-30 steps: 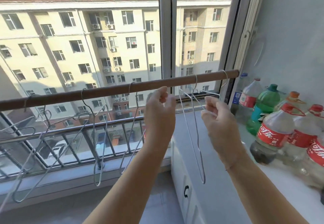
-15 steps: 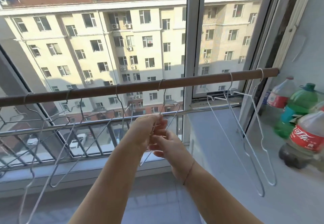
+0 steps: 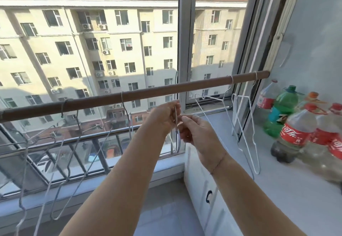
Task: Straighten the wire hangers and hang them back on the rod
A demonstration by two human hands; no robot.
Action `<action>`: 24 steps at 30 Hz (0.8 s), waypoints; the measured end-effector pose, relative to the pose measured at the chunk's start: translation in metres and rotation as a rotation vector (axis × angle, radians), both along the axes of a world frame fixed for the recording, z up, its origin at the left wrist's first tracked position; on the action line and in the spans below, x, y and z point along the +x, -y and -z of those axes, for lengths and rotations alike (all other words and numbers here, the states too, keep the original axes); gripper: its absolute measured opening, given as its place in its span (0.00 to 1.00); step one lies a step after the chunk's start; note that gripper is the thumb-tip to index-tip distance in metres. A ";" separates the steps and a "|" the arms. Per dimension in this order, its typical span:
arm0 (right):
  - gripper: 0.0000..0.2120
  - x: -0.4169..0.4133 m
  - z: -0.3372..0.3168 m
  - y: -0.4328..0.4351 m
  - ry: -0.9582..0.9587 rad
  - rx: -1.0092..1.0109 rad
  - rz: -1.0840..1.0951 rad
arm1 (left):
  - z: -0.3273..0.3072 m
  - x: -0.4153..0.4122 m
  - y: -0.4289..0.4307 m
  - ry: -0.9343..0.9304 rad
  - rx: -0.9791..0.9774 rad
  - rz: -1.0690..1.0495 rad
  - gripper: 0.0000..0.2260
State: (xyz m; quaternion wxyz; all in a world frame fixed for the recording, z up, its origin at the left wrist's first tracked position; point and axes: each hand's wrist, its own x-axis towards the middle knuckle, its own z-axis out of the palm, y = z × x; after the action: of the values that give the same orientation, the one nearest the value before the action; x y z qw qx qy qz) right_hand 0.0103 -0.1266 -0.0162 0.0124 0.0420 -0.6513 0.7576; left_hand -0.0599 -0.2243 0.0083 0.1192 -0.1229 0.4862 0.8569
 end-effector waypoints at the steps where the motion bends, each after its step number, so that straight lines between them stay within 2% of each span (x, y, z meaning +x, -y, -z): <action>1: 0.09 -0.002 0.005 -0.003 0.015 0.028 0.022 | 0.003 -0.002 -0.002 0.022 -0.009 0.018 0.09; 4: 0.08 -0.006 0.031 -0.016 0.065 0.136 0.131 | 0.025 0.005 -0.004 0.049 -0.163 0.090 0.10; 6: 0.07 -0.007 0.048 -0.027 0.055 0.251 0.220 | 0.046 0.014 -0.003 0.017 -0.367 0.143 0.11; 9: 0.10 -0.008 0.067 -0.041 -0.036 0.553 0.288 | 0.077 0.024 -0.002 -0.080 -0.700 0.217 0.11; 13: 0.21 -0.007 0.083 -0.057 -0.115 0.993 0.225 | 0.107 0.027 0.003 -0.196 -0.830 0.379 0.11; 16: 0.17 -0.003 0.089 -0.066 -0.062 1.196 0.158 | 0.116 0.026 0.009 -0.245 -0.851 0.433 0.15; 20: 0.08 0.013 0.083 -0.075 0.027 1.093 0.048 | 0.108 0.030 0.014 -0.363 -0.821 0.363 0.14; 22: 0.07 0.023 0.075 -0.077 0.040 1.004 0.037 | 0.101 0.034 0.012 -0.424 -0.870 0.292 0.10; 24: 0.08 0.033 0.066 -0.077 0.037 0.918 0.068 | 0.096 0.042 0.006 -0.497 -1.009 0.061 0.05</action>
State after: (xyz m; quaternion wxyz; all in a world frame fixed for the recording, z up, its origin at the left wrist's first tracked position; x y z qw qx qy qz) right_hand 0.0437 -0.0498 -0.0826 0.0056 0.0083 -0.9205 0.3907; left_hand -0.0177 -0.2300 -0.0876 -0.0479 0.0549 0.8525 0.5176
